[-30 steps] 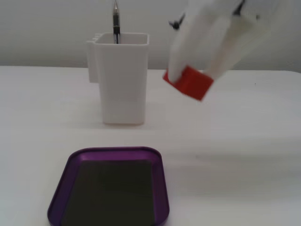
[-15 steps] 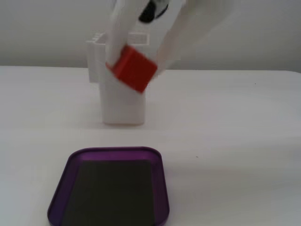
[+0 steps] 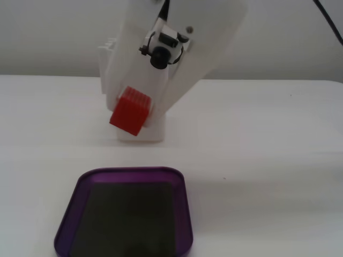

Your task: Pick up the red cube and place it in the box.

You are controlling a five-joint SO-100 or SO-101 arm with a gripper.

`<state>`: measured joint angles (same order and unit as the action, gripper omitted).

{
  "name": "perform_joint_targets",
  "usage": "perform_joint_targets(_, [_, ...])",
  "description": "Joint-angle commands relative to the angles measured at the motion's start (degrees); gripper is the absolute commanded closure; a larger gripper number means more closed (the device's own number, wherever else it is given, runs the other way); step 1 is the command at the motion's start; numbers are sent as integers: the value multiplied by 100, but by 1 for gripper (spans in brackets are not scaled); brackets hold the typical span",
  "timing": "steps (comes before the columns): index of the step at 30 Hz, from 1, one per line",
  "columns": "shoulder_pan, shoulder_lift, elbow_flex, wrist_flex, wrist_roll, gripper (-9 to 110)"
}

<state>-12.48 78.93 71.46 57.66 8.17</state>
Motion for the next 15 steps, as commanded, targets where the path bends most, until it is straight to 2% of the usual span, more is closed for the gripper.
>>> perform_joint_targets(1, [0, -62, 334, -334, 44, 102])
perform_joint_targets(6, [-79, -299, 888, -712, 44, 102])
perform_joint_targets(15, [-202, -343, 923, -835, -237, 102])
